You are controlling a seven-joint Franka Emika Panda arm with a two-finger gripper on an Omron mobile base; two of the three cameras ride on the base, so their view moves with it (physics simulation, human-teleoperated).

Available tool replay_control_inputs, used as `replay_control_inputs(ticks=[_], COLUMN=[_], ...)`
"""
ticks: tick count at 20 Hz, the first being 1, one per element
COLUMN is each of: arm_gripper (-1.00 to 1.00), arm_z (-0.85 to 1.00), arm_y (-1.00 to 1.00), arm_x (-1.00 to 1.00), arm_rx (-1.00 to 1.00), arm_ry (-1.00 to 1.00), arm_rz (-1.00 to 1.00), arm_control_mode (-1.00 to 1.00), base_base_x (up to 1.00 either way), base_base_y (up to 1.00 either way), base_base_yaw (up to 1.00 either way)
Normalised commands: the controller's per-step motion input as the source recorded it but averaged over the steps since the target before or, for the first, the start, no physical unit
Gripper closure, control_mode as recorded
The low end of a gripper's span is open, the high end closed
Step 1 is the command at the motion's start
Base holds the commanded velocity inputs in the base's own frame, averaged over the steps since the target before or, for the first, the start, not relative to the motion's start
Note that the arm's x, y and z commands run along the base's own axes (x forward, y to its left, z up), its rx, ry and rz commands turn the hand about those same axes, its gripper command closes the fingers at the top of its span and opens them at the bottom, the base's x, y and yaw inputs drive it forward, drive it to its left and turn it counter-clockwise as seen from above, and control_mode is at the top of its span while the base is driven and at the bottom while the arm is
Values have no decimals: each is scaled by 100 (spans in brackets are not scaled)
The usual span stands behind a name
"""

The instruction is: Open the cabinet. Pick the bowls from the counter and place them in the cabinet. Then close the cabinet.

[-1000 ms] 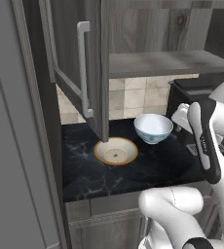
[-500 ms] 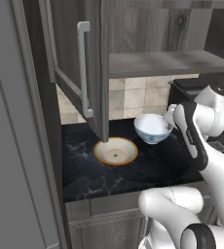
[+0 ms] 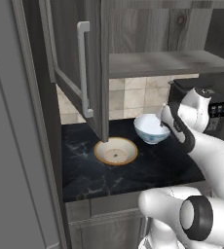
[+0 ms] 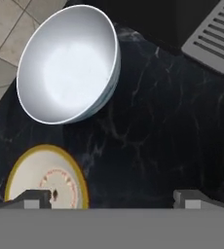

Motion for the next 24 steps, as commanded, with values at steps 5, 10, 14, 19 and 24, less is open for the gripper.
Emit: replay_control_inputs(ticks=[5,10,14,19,24], arm_gripper=[-100,-100,-100,-100,-100], arm_z=[-32,-26,-24,-23,-27], arm_y=[-30,-33,0,-1,-3], arm_x=[52,38,45,39,32], arm_rx=[-2,0,0,0,-3], arm_ry=[0,0,0,0,0], arm_rz=[-8,-8,0,0,0], arm_control_mode=[-100,-100,-100,-100,-100], base_base_x=[0,0,0,0,0], base_base_y=[0,0,0,0,0], base_base_yaw=[0,0,0,0,0])
